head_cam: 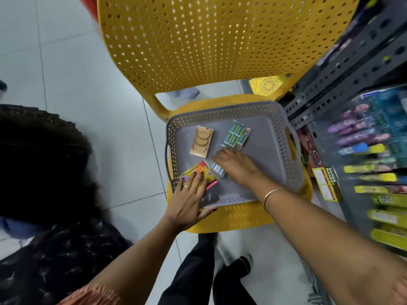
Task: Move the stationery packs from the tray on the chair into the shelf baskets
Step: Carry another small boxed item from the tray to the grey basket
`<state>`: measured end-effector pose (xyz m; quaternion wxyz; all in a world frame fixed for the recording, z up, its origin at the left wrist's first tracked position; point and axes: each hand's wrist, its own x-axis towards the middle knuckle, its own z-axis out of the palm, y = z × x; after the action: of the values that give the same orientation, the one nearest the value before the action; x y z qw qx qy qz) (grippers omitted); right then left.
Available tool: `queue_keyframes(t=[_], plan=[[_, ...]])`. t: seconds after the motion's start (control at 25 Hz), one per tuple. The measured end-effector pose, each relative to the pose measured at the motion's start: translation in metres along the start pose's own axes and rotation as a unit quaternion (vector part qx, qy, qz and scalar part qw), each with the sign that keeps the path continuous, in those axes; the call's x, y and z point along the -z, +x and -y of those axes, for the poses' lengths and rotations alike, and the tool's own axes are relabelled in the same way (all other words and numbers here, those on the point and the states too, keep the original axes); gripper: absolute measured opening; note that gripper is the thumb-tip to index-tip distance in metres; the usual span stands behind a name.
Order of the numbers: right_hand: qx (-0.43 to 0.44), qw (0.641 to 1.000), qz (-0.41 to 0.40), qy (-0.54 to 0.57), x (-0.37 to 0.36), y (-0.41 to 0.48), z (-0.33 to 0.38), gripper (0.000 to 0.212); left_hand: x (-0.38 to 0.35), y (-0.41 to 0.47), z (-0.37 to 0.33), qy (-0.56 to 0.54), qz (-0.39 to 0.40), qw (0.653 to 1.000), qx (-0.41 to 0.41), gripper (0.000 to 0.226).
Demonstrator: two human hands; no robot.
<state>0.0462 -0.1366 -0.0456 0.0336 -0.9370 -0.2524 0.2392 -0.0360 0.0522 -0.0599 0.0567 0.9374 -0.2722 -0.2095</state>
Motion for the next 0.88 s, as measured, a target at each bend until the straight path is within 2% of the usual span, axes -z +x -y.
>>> queue_keyframes(t=[0.2, 0.48, 0.56, 0.68, 0.88], plan=[[-0.035, 0.999, -0.027, -0.005, -0.016, -0.009, -0.007, 0.043, -0.003, 0.001, 0.0, 0.01, -0.022, 1.0, -0.004, 0.08], [-0.107, 0.991, -0.063, 0.05, 0.0, -0.039, -0.024, 0.054, 0.007, -0.001, -0.003, 0.009, -0.005, 1.0, 0.014, 0.086], [-0.13, 0.987, -0.073, 0.055, 0.018, -0.051, -0.028, 0.049, 0.016, -0.001, -0.008, -0.003, 0.0, 1.0, 0.024, 0.092], [-0.172, 0.977, -0.101, 0.069, 0.059, -0.074, -0.034, 0.04, 0.046, 0.003, -0.021, -0.021, -0.034, 0.999, 0.021, 0.093], [-0.212, 0.954, -0.181, 0.109, 0.15, -0.127, -0.044, 0.046, 0.132, 0.031, -0.05, -0.041, -0.107, 0.993, -0.029, 0.096]])
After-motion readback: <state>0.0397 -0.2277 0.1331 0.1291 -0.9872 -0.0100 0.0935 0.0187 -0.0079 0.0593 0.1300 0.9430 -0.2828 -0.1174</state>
